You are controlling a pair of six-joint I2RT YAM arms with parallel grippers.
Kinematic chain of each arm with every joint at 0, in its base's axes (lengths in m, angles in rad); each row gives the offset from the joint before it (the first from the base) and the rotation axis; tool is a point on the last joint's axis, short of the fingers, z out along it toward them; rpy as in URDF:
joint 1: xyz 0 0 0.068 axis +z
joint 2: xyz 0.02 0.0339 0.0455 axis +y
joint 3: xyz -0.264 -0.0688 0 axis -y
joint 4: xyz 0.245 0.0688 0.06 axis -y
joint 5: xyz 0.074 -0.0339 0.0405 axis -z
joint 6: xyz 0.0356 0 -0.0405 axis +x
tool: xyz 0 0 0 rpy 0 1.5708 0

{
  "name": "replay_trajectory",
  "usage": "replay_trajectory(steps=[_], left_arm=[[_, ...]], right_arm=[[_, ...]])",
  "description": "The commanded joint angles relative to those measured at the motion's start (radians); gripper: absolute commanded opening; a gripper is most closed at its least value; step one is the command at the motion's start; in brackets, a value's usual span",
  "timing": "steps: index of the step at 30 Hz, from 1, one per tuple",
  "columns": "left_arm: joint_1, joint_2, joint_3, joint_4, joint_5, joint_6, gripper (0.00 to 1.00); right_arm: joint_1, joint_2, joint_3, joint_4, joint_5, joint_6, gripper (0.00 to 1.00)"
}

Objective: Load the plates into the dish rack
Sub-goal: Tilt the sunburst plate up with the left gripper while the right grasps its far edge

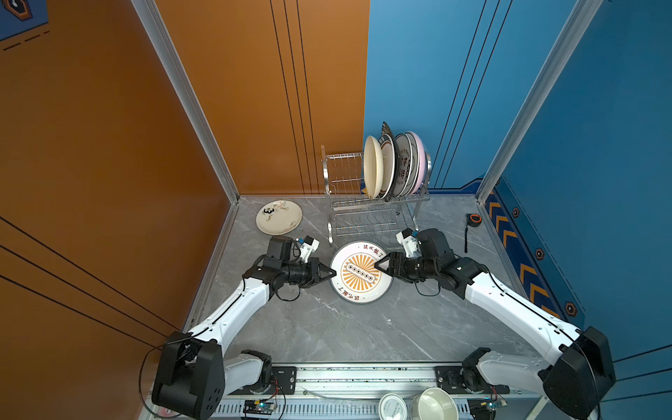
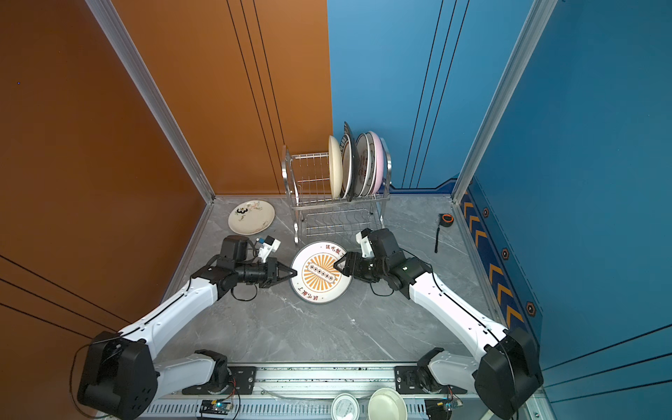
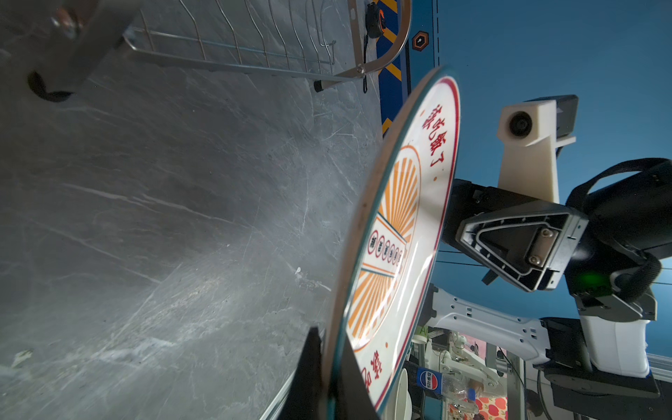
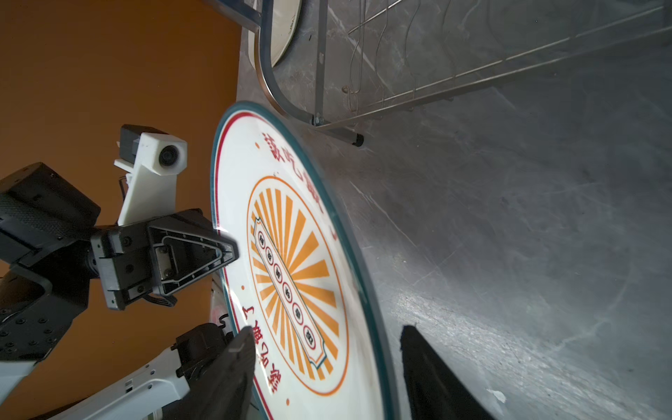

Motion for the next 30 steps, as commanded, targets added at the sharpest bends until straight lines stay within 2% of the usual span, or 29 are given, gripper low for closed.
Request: replay_trajectory(steps=[1,15,27,28,29,30], left_arm=[[-0.013,-0.026,0.044,0.019,0.078,-0.01,0.0],[-0.019,-0.035,0.037,0.023,0.058,-0.025,0.0],[-0.007,-0.015,0.043,0.062,0.048,-0.027,0.0],[-0.006,-0.013,0.045,0.061,0.048,-0.025,0.01],[-0.002,-0.011,0.046,0.061,0.048,-0.026,0.06],[0.003,-0.008,0.049,0.056,0.048,-0.022,0.16]], right_arm=[[-0.009,0.018,-0.022,0.089,-0.065,0.031,0.6],[-0.015,0.019,-0.048,0.137,-0.14,0.057,0.33],[-0.015,-0.007,-0.054,0.148,-0.129,0.077,0.0],[-0.015,-0.01,-0.051,0.146,-0.123,0.076,0.0],[-0.015,-0.013,-0.05,0.142,-0.118,0.077,0.0],[-0.013,-0.017,-0.044,0.133,-0.107,0.077,0.0]])
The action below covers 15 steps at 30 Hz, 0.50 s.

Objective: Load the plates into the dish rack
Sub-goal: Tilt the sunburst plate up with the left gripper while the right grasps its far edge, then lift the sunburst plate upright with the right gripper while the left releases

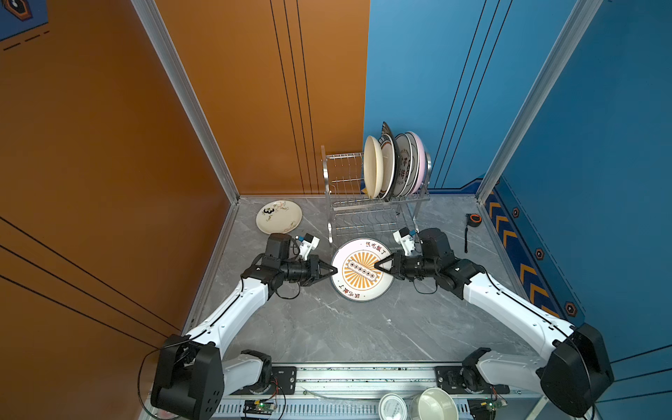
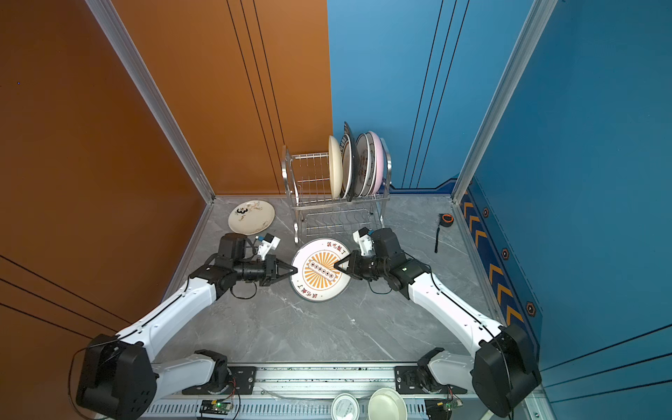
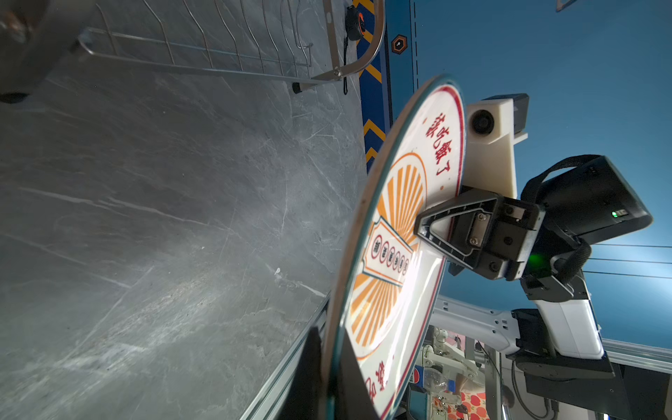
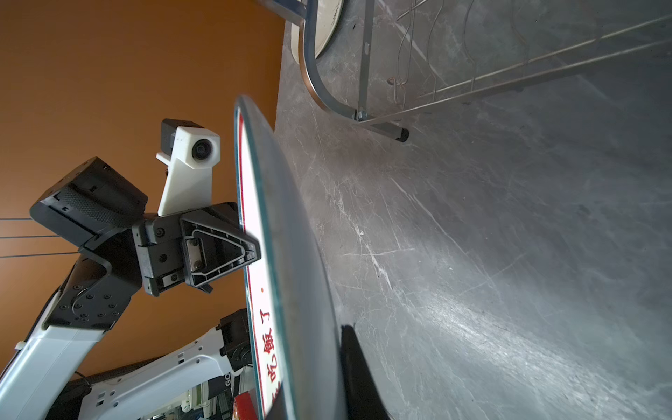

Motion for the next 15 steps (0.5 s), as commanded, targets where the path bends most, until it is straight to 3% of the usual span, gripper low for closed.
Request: replay_trajectory(steps=[1,4,6,10,15], left_arm=[[0.01,0.003,0.042,0.022,0.015,0.033,0.28],[0.052,-0.004,0.061,-0.063,0.014,0.076,0.53],[0.094,-0.016,0.074,-0.108,0.014,0.105,0.64],[0.198,-0.034,0.088,-0.178,0.008,0.153,0.76],[0.256,-0.029,0.091,-0.224,-0.068,0.191,0.84]], right_arm=[[0.012,-0.035,0.011,-0.019,0.04,0.011,0.0],[0.026,-0.057,0.063,-0.115,0.124,-0.022,0.0],[0.047,-0.069,0.116,-0.192,0.19,-0.049,0.0],[0.112,-0.094,0.24,-0.333,0.373,-0.082,0.0],[0.228,-0.072,0.441,-0.502,0.613,-0.131,0.0]])
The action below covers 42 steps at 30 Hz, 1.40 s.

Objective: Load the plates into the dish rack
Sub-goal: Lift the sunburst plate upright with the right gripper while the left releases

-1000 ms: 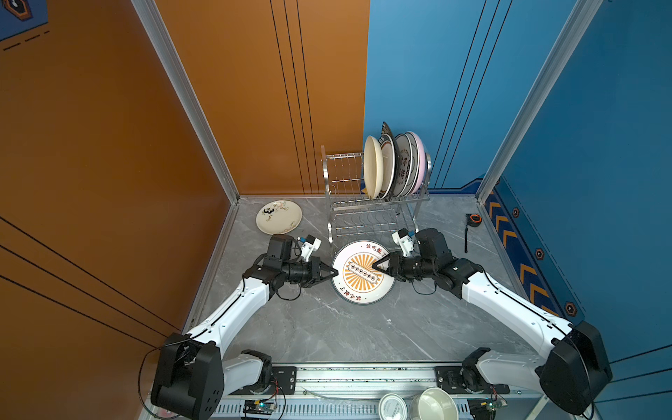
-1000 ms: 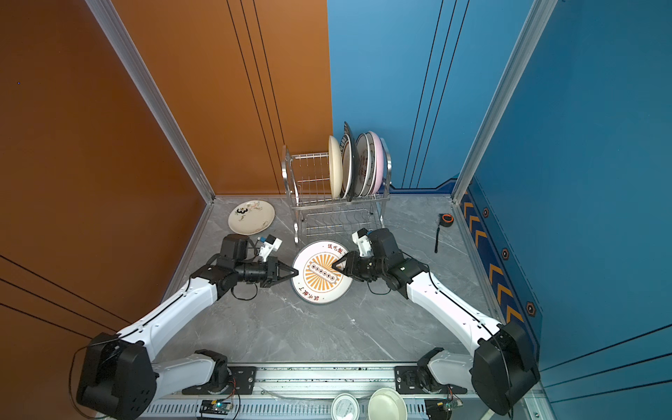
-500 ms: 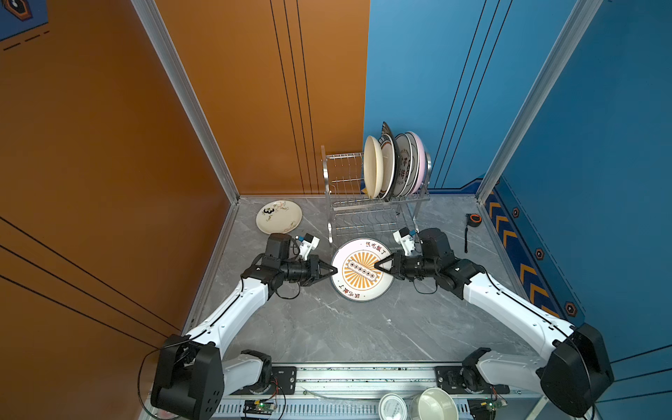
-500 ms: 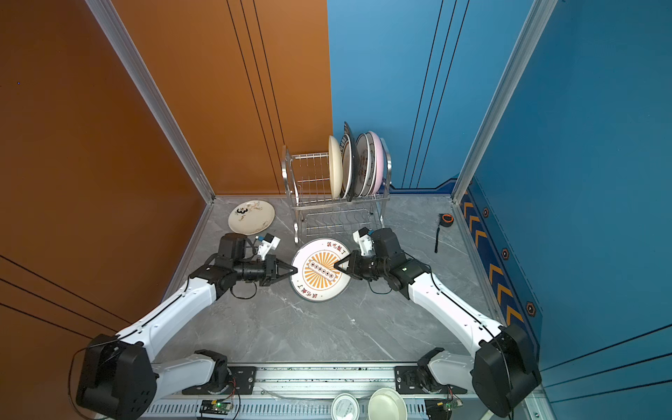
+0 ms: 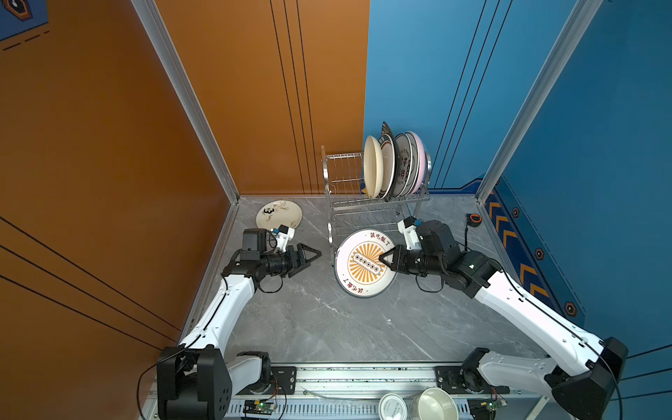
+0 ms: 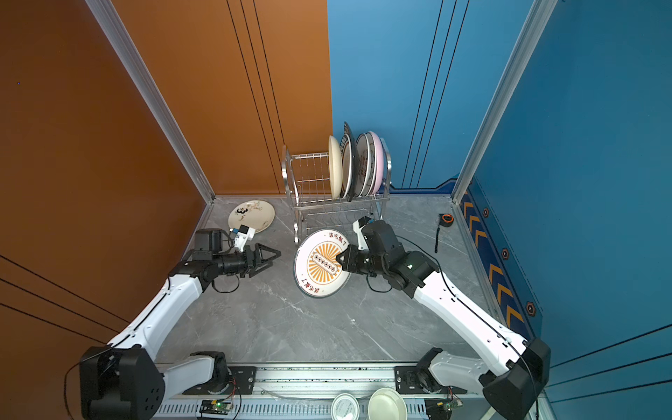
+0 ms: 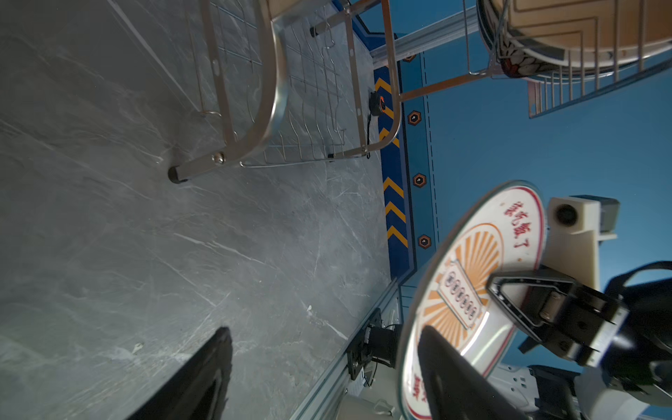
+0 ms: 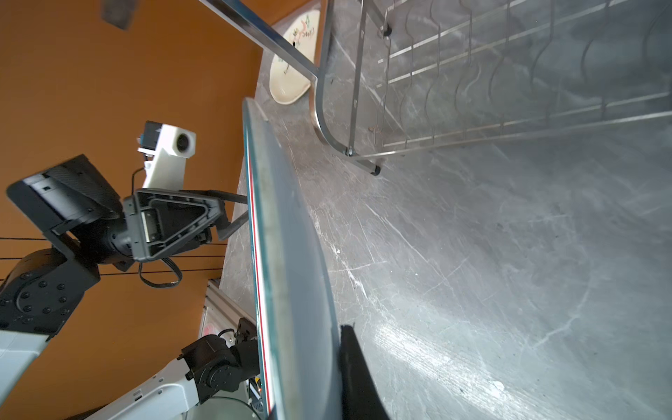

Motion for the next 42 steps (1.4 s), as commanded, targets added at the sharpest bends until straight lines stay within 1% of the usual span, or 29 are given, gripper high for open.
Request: replay_trajectory(steps=[1,6,7,8,12,20,23,27,32,35,42], left_arm=[[0.016,-0.006,0.019,-0.067,-0.059,0.052,0.84],[0.02,0.007,0.016,-0.066,-0.117,0.06,0.85],[0.019,0.009,0.017,-0.067,-0.123,0.062,0.85],[0.017,0.009,0.017,-0.066,-0.128,0.063,0.9],[0.015,0.005,0.011,-0.067,-0.141,0.07,0.91],[0.006,0.014,0.005,-0.066,-0.16,0.075,0.92],[0.002,0.017,0.002,-0.066,-0.166,0.076,0.92],[-0.001,0.024,0.005,-0.066,-0.17,0.078,0.93],[0.001,0.032,0.001,-0.066,-0.174,0.083,0.93],[0.002,0.038,0.0,-0.066,-0.176,0.085,0.94],[0.004,0.065,0.005,-0.067,-0.178,0.099,0.94]], right_arm=[[0.07,-0.01,0.145,-0.139,0.237,-0.063,0.0],[0.152,0.05,0.353,-0.236,0.451,-0.121,0.0],[0.166,0.064,0.389,-0.241,0.485,-0.135,0.0],[0.173,0.077,0.425,-0.244,0.508,-0.147,0.0],[0.196,0.163,0.595,-0.258,0.62,-0.217,0.0],[0.246,0.405,0.961,-0.247,0.927,-0.433,0.0],[0.25,0.507,1.077,-0.207,1.016,-0.526,0.0],[0.241,0.619,1.18,-0.128,1.091,-0.625,0.0],[0.212,0.744,1.287,-0.054,1.136,-0.689,0.0],[0.202,0.789,1.297,0.024,1.153,-0.729,0.0],[0.197,0.877,1.305,0.244,1.233,-0.88,0.0]])
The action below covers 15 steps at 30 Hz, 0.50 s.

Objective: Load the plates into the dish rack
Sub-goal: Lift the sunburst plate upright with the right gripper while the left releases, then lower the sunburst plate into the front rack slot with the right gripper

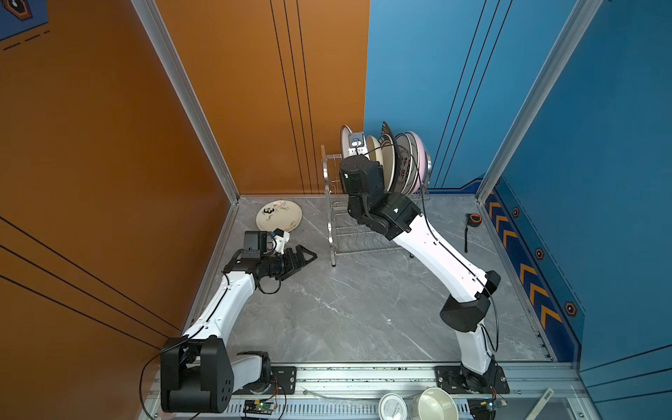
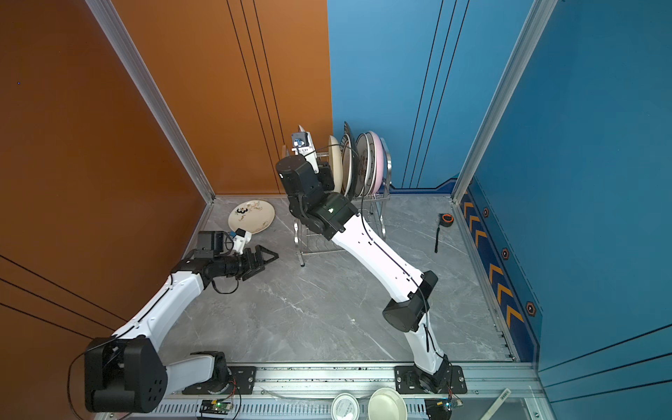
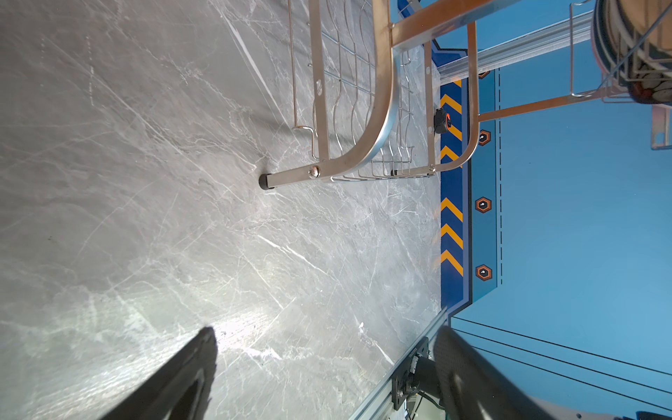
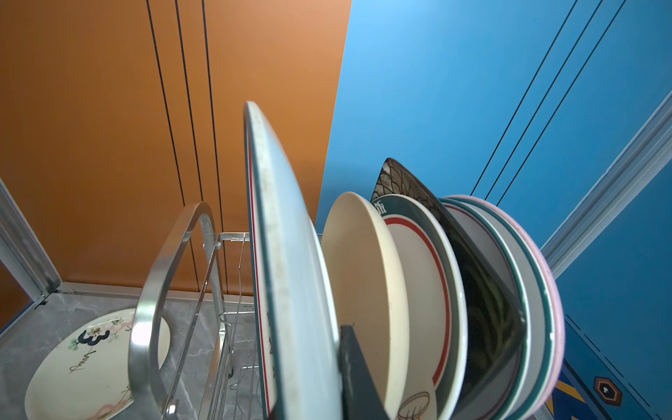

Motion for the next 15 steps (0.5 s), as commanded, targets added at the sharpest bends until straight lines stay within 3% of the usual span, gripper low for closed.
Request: replay_trajectory(steps=[1,15], left_arm=[[0.003,0.016,0.006,-0.018,-0.01,0.031,0.94],[0.018,0.065,0.027,-0.015,-0.004,0.052,0.95]], right_arm=[[-0.008,0.027,0.051,0.193,0.085,-0.101,0.0],[-0.081,0.099,0.072,0.138,0.075,-0.041,0.0]])
